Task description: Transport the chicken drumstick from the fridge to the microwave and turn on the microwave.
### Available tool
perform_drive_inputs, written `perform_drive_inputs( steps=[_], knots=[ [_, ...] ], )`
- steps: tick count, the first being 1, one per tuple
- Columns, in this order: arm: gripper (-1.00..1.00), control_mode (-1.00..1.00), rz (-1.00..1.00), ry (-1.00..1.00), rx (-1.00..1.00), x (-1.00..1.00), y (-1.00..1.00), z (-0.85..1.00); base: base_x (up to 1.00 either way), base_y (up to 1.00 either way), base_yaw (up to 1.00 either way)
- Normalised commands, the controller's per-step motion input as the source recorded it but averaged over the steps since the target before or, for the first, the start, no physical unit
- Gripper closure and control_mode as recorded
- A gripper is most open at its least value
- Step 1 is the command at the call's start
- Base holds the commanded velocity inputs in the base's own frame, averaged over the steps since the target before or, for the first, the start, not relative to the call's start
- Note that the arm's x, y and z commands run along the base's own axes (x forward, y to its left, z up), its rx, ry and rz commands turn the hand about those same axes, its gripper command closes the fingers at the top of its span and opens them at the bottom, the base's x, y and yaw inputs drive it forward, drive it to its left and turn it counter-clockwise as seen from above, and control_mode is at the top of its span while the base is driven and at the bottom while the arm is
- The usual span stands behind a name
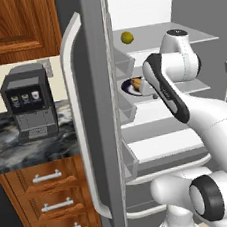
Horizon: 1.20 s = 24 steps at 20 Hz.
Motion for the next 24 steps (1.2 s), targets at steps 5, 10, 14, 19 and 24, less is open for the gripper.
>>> perform_drive_inputs(
  steps=[5,10,14,19,24],
  knots=[
    [-1.0,-1.0,0.0,0.0,-0.01,-0.12,0.0,0.0,0.0,0.0,0.0],
    [-1.0,-1.0,0.01,-0.01,-0.01,-0.1,-0.24,-0.01,0.0,0.0,0.0],
    [-1.0,-1.0,0.0,-0.04,-0.01,-0.04,-0.17,0.0,0.0,0.0,0.0],
    [-1.0,-1.0,0.0,-0.03,0.0,-0.06,-0.02,0.0,0.0,0.0,0.0],
    [-1.0,-1.0,0.0,-0.23,0.0,0.0,0.0,-0.15,0.0,0.0,0.0]
  ],
)
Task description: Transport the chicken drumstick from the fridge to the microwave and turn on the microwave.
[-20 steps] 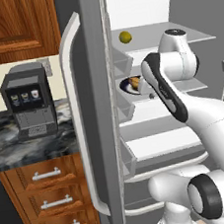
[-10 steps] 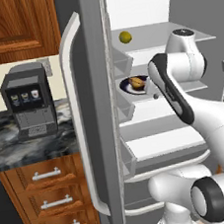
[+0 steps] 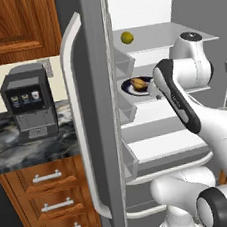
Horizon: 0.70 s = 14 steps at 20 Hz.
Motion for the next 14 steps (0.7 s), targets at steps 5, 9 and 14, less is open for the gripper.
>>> perform_drive_inputs(
  steps=[5,9,14],
  knots=[
    [-1.0,-1.0,-0.01,-0.31,0.0,0.0,-0.05,-0.09,0.0,0.0,0.0],
    [-1.0,-1.0,0.0,-0.16,0.0,0.01,-0.09,-0.05,0.0,0.0,0.0],
    [-1.0,-1.0,-0.04,-0.07,0.0,0.15,-0.03,0.0,0.0,0.0,0.0]
  ],
)
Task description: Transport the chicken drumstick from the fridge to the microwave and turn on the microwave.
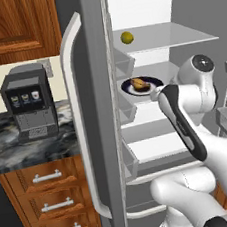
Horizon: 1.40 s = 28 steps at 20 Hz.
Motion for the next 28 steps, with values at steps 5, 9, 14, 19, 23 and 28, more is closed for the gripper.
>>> perform_drive_inputs(
  steps=[5,9,14,19,23,28],
  knots=[
    [-1.0,-1.0,-0.07,-0.04,0.01,0.23,0.0,0.0,0.0,0.0,0.0],
    [-1.0,-1.0,-0.09,0.0,0.1,0.37,-0.06,0.0,0.0,0.0,0.0],
    [-1.0,-1.0,-0.07,0.04,0.07,0.38,-0.11,0.0,0.0,0.0,0.0],
    [-1.0,-1.0,-0.03,0.06,0.05,0.42,-0.09,0.0,0.0,0.0,0.0],
    [-1.0,-1.0,0.0,0.03,0.02,0.29,-0.02,0.0,0.0,0.0,0.0],
    [-1.0,-1.0,0.0,0.01,0.0,0.25,0.0,0.0,0.0,0.0,0.0]
  ],
)
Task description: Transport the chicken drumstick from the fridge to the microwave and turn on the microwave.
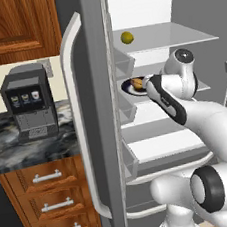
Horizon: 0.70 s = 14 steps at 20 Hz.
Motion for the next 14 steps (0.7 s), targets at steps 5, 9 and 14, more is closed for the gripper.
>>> perform_drive_inputs(
  steps=[5,9,14],
  knots=[
    [-1.0,-1.0,0.04,0.0,0.0,0.25,-0.01,0.0,0.0,0.0,0.0],
    [-1.0,-1.0,0.1,0.0,0.0,0.19,0.0,0.0,0.0,0.0,0.0],
    [-1.0,-1.0,0.07,0.0,0.0,0.14,0.0,0.0,0.0,0.0,0.0]
  ],
)
